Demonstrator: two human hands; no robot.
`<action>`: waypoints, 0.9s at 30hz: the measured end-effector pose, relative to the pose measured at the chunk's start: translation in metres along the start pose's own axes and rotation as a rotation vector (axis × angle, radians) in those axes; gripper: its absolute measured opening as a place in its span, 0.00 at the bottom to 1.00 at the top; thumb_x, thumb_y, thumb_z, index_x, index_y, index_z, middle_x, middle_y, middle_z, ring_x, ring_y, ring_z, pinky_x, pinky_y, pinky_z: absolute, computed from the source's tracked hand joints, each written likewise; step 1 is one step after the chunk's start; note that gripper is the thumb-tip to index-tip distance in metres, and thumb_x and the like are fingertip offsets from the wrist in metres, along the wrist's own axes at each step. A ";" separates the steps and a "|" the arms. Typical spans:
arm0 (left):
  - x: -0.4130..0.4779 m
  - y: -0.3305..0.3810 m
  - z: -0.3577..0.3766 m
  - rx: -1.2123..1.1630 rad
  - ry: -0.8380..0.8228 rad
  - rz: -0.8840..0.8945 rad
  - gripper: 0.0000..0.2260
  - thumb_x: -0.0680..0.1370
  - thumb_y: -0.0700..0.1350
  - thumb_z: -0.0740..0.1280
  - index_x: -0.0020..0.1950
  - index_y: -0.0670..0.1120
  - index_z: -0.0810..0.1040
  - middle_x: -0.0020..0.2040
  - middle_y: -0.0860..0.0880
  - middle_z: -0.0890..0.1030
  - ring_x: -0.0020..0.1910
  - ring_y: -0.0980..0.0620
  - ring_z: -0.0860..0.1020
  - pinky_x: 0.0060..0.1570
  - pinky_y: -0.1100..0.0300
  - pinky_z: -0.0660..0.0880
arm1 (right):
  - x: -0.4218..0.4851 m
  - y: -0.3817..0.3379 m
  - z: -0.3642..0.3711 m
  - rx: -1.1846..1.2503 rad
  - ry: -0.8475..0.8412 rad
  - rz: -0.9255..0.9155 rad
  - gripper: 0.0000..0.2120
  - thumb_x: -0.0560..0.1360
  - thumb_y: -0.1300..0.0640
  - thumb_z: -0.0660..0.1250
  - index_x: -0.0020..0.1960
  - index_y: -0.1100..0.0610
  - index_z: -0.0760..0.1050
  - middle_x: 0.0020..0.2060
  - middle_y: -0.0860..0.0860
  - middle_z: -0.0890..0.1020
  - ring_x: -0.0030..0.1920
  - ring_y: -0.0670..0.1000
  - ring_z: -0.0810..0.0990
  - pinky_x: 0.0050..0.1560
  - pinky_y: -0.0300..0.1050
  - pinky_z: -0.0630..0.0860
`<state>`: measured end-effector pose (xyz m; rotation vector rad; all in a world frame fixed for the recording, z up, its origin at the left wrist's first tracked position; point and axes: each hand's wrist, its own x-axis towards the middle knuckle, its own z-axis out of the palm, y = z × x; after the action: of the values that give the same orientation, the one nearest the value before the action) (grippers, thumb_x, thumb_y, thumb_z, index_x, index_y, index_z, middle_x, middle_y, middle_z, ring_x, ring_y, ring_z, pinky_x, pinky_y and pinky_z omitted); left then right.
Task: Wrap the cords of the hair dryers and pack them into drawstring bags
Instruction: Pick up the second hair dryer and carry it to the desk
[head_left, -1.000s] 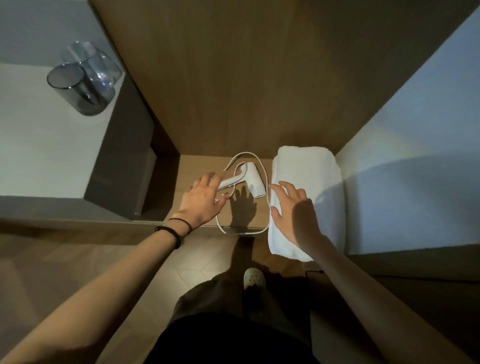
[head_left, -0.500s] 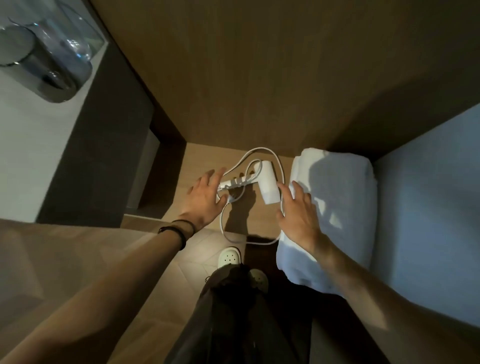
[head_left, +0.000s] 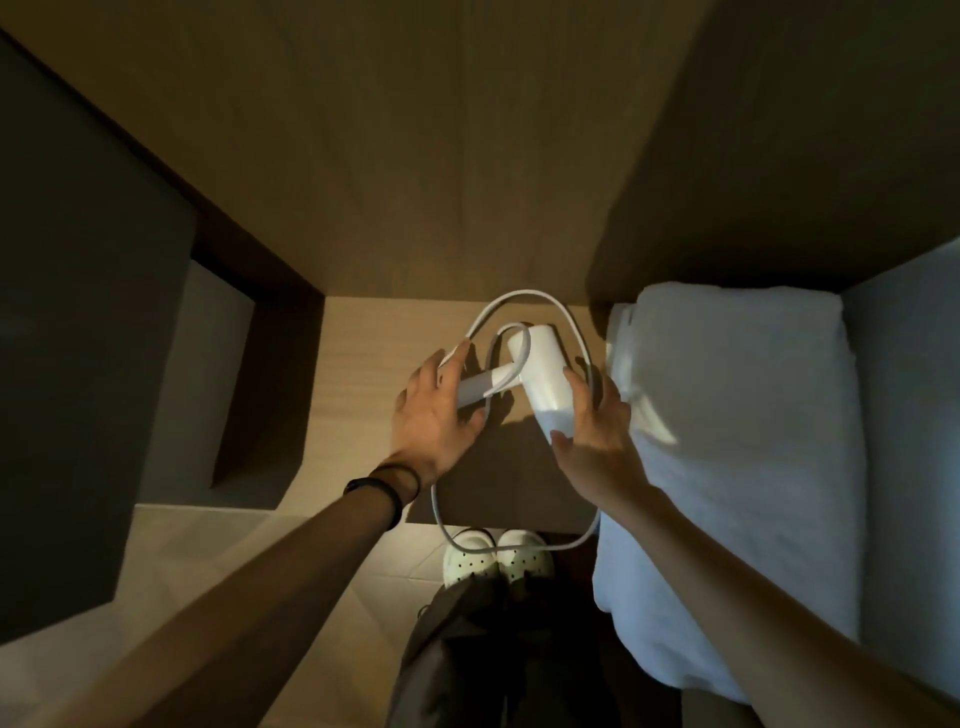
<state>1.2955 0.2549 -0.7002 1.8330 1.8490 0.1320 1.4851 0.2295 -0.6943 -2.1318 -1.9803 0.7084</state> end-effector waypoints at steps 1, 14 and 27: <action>0.008 -0.002 0.009 0.007 0.005 -0.002 0.37 0.74 0.53 0.67 0.77 0.54 0.51 0.74 0.44 0.61 0.71 0.43 0.62 0.66 0.47 0.66 | 0.006 0.005 0.012 -0.005 0.031 -0.019 0.34 0.73 0.58 0.70 0.74 0.53 0.58 0.71 0.63 0.62 0.67 0.62 0.67 0.60 0.52 0.74; 0.062 -0.028 0.101 0.197 -0.024 0.012 0.39 0.74 0.57 0.64 0.75 0.62 0.42 0.77 0.38 0.48 0.75 0.37 0.49 0.71 0.36 0.50 | 0.067 0.049 0.101 -0.196 0.135 -0.061 0.47 0.66 0.38 0.72 0.76 0.52 0.52 0.69 0.68 0.65 0.61 0.67 0.73 0.54 0.56 0.76; 0.077 -0.035 0.089 0.131 -0.083 -0.024 0.36 0.72 0.45 0.68 0.75 0.59 0.53 0.58 0.43 0.66 0.51 0.42 0.72 0.53 0.46 0.69 | 0.066 0.038 0.093 0.027 0.046 -0.027 0.50 0.65 0.48 0.71 0.75 0.41 0.41 0.59 0.62 0.69 0.56 0.62 0.72 0.54 0.55 0.75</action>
<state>1.3070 0.2996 -0.8138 1.8728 1.8601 -0.0750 1.4806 0.2702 -0.8073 -2.0823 -1.9611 0.6714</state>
